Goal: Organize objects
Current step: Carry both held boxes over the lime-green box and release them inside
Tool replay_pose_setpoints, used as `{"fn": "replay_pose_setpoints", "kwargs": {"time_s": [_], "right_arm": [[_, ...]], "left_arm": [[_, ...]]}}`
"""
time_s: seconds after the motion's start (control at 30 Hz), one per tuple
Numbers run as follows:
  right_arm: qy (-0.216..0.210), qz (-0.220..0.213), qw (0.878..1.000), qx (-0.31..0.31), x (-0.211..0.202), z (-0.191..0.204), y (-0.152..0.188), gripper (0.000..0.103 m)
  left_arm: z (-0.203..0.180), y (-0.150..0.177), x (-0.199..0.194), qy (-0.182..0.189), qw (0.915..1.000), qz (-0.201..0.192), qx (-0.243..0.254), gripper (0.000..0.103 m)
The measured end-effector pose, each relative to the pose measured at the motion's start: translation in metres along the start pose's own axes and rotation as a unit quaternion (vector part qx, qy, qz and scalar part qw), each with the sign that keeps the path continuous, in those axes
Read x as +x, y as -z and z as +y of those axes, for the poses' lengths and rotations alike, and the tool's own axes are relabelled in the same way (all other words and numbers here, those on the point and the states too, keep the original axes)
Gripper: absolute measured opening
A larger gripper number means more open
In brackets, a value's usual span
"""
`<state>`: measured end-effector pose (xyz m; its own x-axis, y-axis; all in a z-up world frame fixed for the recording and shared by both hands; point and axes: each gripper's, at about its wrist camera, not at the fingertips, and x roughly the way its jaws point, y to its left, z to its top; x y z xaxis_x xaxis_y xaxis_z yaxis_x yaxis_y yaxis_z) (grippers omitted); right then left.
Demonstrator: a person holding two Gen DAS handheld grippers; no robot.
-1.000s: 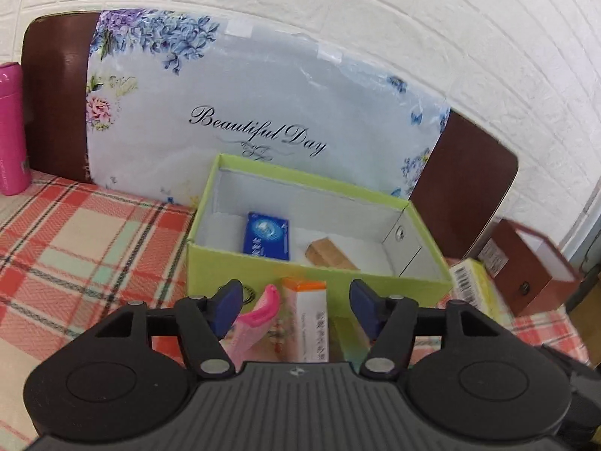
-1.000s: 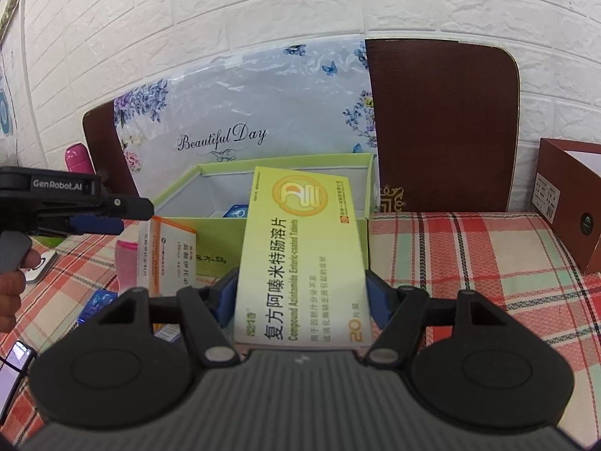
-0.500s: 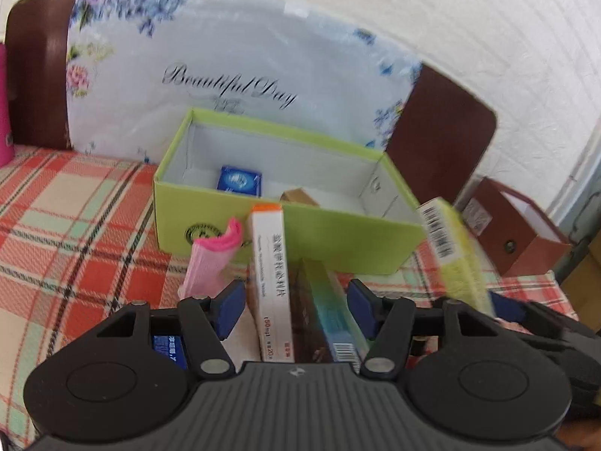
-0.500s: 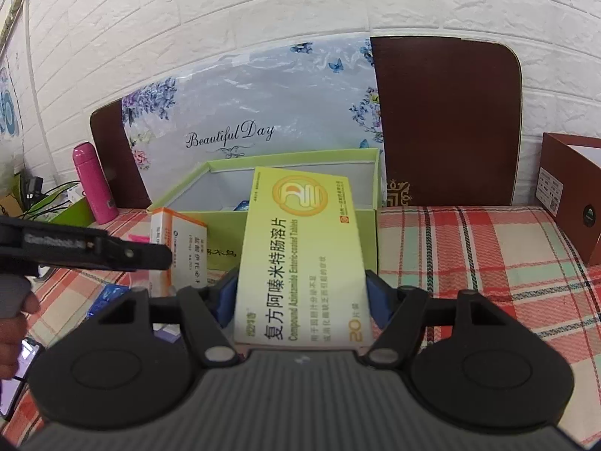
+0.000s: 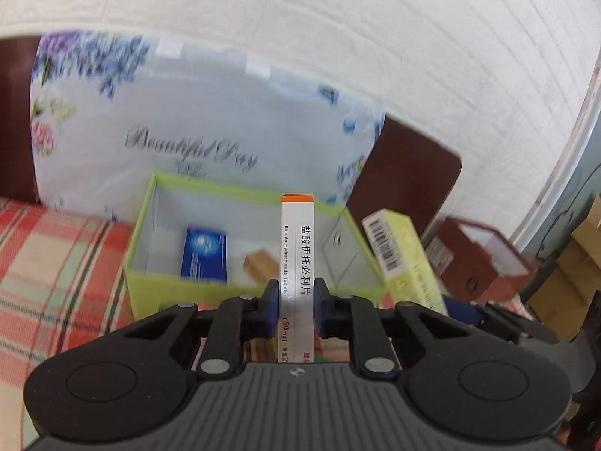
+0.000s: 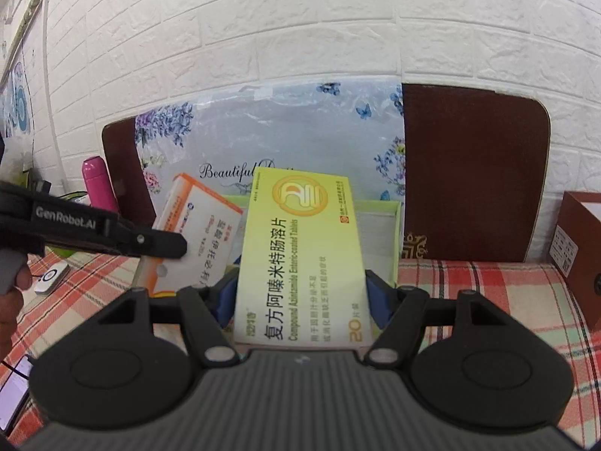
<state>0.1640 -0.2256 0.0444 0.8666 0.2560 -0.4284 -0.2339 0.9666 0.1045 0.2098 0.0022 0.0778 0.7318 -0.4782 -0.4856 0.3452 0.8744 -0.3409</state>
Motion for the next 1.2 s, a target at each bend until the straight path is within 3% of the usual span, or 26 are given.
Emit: {"fn": "replay_pose_setpoints", "kwargs": {"time_s": [0.1, 0.33, 0.73, 0.77, 0.8, 0.83, 0.87, 1.0, 1.2], "right_arm": [[0.008, -0.012, 1.0, -0.018, 0.012, 0.003, -0.017, 0.067], [0.035, -0.009, 0.998, -0.043, 0.063, -0.004, -0.035, 0.067], [0.063, 0.069, 0.995, -0.031, 0.151, -0.032, -0.015, 0.067], [0.059, 0.075, 0.995, -0.034, 0.156, -0.033, -0.013, 0.068], [0.054, 0.073, 0.995, -0.046, 0.158, -0.032, -0.01, 0.071], [0.054, 0.069, 0.994, -0.062, 0.158, -0.029, -0.009, 0.076], [0.058, 0.067, 0.993, -0.073, 0.156, -0.027, -0.008, 0.089], [0.055, 0.046, 0.993, -0.098, 0.139, -0.019, -0.009, 0.097], [0.052, 0.008, 0.996, -0.069, 0.102, -0.018, -0.023, 0.103]], "left_arm": [[0.003, -0.025, 0.009, -0.011, 0.9998, -0.018, -0.007, 0.018], [0.034, -0.056, 0.058, 0.015, 0.9972, -0.012, -0.072, 0.018], [0.068, -0.048, 0.135, 0.016, 0.9949, 0.046, -0.088, 0.018], [0.07, -0.046, 0.14, 0.01, 0.9939, 0.056, -0.095, 0.025], [0.072, -0.044, 0.145, 0.003, 0.9926, 0.069, -0.1, 0.046], [0.073, -0.042, 0.149, -0.014, 0.9912, 0.082, -0.103, 0.06], [0.074, -0.04, 0.149, -0.033, 0.9908, 0.081, -0.103, 0.074], [0.073, -0.037, 0.137, -0.038, 0.9941, 0.059, -0.083, 0.073], [0.058, -0.045, 0.098, -0.032, 0.9966, 0.019, -0.073, 0.074]]}}
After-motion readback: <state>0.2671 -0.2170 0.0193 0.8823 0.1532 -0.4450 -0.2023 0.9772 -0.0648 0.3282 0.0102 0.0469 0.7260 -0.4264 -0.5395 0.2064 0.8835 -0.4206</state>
